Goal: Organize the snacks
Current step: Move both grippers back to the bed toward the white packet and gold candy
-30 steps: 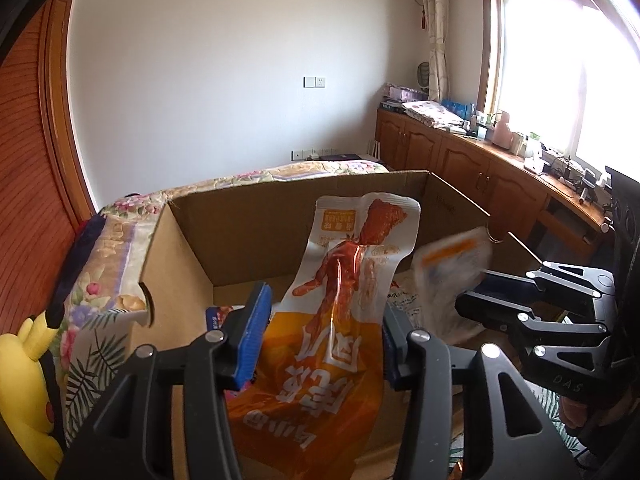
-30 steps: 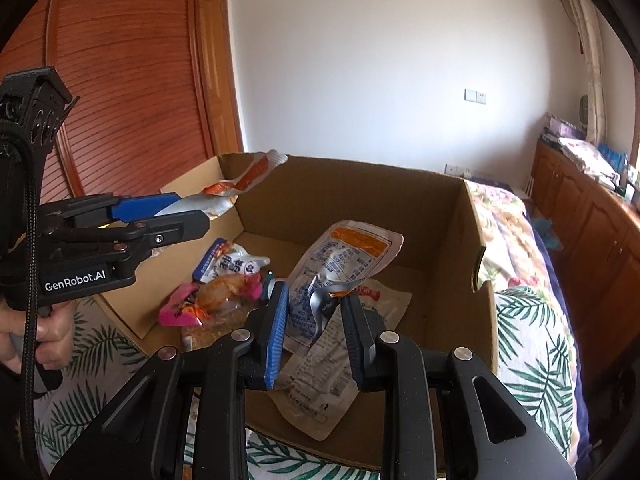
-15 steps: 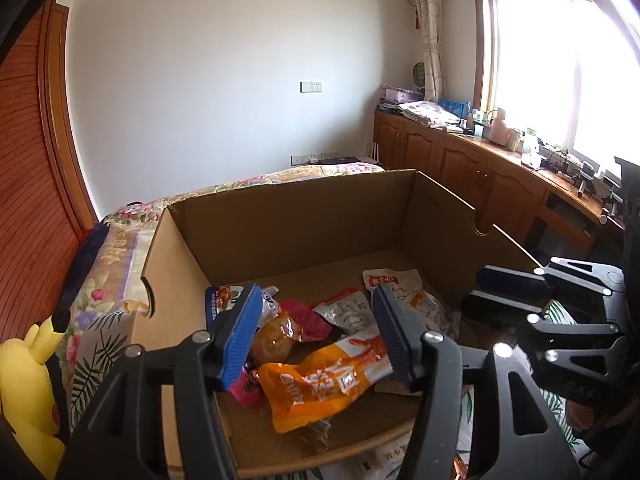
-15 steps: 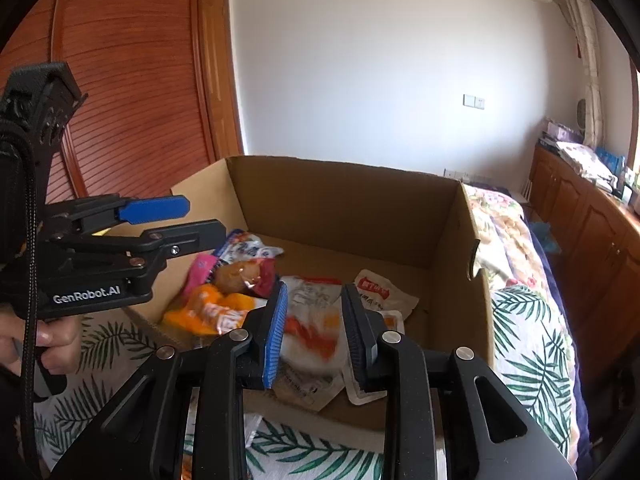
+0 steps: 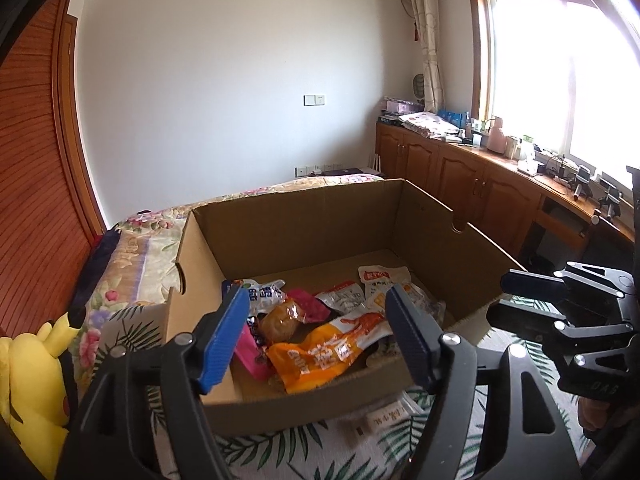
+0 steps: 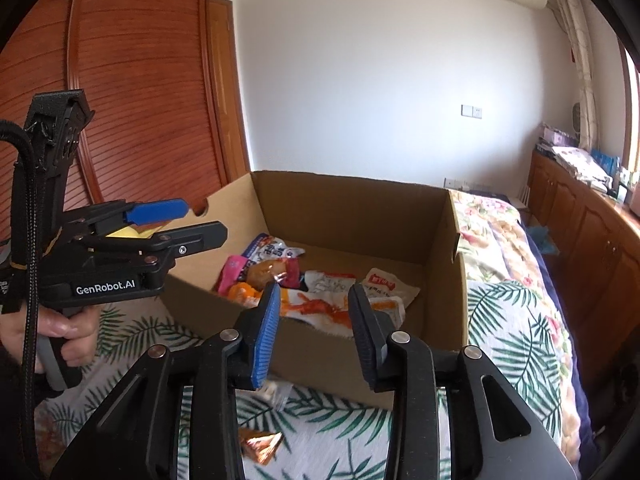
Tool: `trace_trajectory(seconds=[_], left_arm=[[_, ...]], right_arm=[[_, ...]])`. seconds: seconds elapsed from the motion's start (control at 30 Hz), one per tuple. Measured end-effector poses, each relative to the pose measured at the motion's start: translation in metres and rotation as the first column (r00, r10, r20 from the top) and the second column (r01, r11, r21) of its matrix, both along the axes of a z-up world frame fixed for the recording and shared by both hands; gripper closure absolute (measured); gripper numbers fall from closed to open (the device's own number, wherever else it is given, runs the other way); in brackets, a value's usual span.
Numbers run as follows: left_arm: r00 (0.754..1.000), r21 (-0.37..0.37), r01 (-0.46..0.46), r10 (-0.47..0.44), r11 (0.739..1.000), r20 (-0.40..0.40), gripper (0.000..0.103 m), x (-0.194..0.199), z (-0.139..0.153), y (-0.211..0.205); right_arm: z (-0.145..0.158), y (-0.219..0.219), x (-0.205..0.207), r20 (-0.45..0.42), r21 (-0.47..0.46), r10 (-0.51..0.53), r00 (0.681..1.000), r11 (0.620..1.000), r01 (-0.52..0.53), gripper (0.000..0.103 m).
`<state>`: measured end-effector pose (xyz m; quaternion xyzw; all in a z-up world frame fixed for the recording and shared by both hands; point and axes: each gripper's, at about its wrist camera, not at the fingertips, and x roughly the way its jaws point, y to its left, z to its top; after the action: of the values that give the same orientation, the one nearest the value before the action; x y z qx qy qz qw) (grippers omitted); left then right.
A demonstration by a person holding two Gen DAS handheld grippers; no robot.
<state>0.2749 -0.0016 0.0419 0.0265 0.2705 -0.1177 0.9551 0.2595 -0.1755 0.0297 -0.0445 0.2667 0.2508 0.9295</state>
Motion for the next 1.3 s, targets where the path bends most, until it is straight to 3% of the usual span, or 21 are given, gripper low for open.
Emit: trace_trajectory(seconds=[0.17,0.3,0.4,0.87,1.3], left_arm=[[1.000,0.008,-0.001,0.001,1.000,0.017,0.030,-0.022,-0.002,0.001],[0.998,0.014,-0.032,0.032,0.999,0.048,0.027,-0.044,-0.012,0.006],[0.999,0.008,-0.044,0.044,0.999,0.023,0.027,-0.051,-0.026,0.012],[0.994,0.034,-0.101,0.103,0.994,-0.047,0.027,-0.056,-0.082,0.020],[0.991,0.021,-0.118,0.119,0.993,-0.068,0.027,-0.054,-0.094,0.025]], right_arm=[[-0.006,0.004,-0.014,-0.021,-0.018,0.017,1.000,1.000,-0.017,0.059],[-0.011,0.005,-0.025,-0.024,-0.032,0.017,1.000,0.999,-0.018,0.058],[-0.017,0.006,-0.031,-0.034,-0.041,0.012,0.999,0.999,-0.014,0.058],[-0.057,0.020,-0.037,-0.114,-0.080,0.036,0.993,0.996,-0.045,0.058],[-0.099,0.042,-0.018,-0.244,-0.120,0.075,0.967,0.987,-0.107,0.058]])
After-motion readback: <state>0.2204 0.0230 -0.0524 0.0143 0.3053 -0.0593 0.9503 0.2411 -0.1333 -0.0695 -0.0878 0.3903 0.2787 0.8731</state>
